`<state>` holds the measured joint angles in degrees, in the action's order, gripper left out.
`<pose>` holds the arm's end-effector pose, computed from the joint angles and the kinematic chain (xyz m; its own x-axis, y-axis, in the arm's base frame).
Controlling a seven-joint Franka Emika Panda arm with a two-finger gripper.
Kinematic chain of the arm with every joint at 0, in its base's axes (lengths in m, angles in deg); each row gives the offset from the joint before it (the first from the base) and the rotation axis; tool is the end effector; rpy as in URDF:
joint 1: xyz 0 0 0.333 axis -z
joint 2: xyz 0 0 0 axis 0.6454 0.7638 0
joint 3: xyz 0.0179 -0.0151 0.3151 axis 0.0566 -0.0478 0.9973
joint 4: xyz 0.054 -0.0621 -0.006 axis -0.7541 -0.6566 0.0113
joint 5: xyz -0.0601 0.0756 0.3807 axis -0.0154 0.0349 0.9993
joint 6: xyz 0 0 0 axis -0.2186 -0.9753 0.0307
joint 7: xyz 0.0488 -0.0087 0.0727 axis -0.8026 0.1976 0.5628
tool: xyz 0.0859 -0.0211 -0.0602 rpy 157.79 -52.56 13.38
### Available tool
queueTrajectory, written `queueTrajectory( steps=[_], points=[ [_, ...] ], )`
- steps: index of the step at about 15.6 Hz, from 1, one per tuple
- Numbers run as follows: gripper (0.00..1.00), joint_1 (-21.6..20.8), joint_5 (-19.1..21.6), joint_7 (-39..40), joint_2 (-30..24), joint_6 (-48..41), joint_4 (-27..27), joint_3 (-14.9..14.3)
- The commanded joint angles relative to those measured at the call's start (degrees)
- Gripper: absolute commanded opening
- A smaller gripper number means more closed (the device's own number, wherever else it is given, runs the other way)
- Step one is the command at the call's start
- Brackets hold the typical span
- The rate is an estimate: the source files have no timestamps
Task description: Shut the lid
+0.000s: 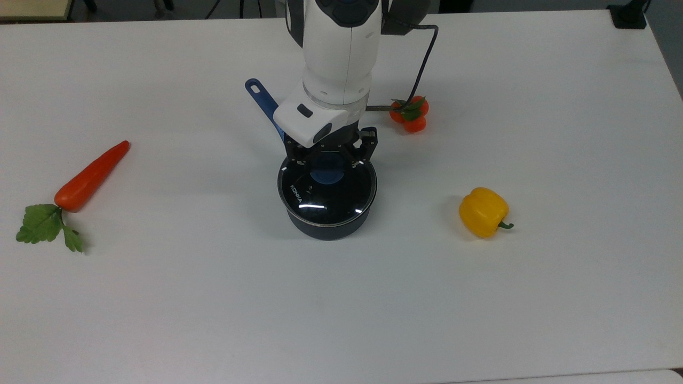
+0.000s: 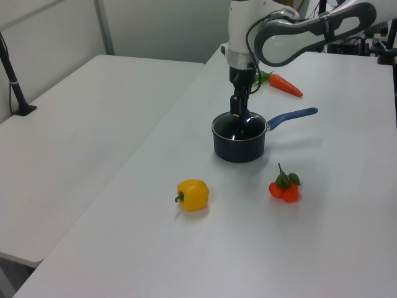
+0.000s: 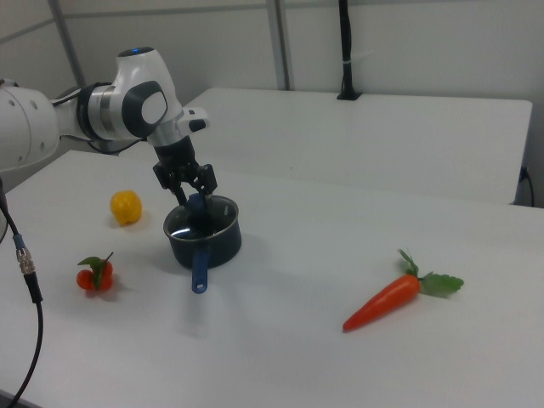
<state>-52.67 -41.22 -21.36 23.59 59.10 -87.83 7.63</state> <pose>0.6926 0.1358 0.4243 0.9910 0.1060 0.0816 0.0995 -0.9918 0.0800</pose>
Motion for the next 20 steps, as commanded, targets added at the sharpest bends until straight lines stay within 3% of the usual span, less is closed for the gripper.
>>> queueTrajectory(
  steps=[1,4,9,15,20],
  points=[
    [1.0,-0.54,-1.08,-1.26,-1.73,0.03,-0.99,-0.52],
    [1.0,-0.1,-1.08,-0.91,-4.36,-0.76,-1.17,-0.87],
    [1.0,2.8,-0.91,-0.38,-11.21,-9.27,-1.6,-1.05],
    [1.0,7.1,-0.12,0.06,-22.99,-16.14,-9.07,-0.96],
    [1.0,8.51,0.15,2.7,-24.85,-20.18,-8.99,-1.13]
  ],
)
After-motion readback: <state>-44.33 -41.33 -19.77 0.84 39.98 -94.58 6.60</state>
